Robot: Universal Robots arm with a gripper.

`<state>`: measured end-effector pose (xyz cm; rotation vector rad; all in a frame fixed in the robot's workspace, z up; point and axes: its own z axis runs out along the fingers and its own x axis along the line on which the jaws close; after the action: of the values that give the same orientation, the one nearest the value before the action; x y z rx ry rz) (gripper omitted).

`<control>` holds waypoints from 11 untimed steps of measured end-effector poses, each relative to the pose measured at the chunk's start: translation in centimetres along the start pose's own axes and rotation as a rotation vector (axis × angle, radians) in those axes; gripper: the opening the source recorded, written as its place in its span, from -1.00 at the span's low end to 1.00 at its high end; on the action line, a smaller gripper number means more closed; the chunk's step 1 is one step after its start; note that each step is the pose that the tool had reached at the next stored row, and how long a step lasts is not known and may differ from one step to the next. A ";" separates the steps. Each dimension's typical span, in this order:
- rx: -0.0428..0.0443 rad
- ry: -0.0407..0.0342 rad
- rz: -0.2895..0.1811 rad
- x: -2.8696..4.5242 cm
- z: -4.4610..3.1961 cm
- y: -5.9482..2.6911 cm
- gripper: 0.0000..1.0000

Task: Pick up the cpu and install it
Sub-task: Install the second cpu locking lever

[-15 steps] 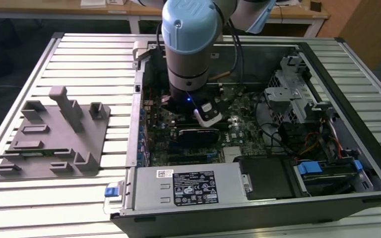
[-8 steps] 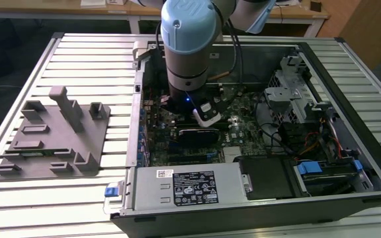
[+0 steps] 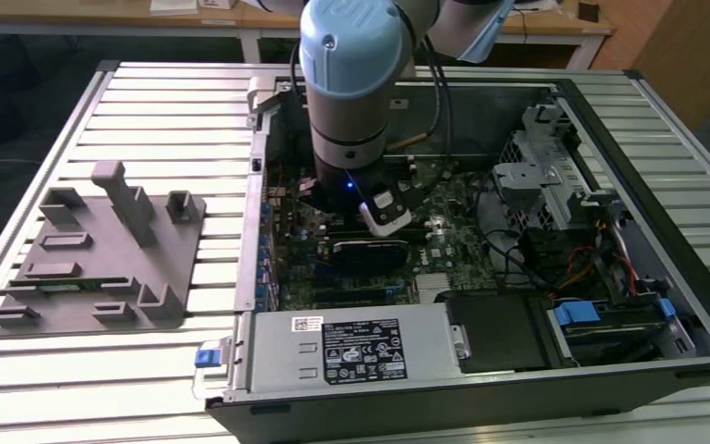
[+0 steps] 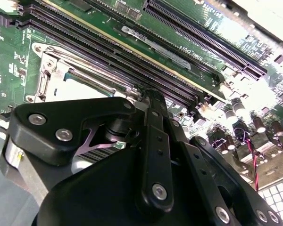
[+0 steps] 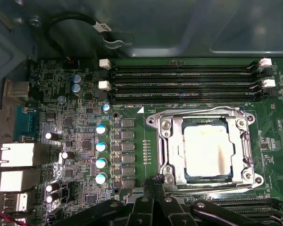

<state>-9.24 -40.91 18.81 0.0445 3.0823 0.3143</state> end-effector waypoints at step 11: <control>0.0091 -0.0002 0.000 -0.03 -0.93 0.28 -0.79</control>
<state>-9.25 -40.83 19.78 0.0442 3.0837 0.3002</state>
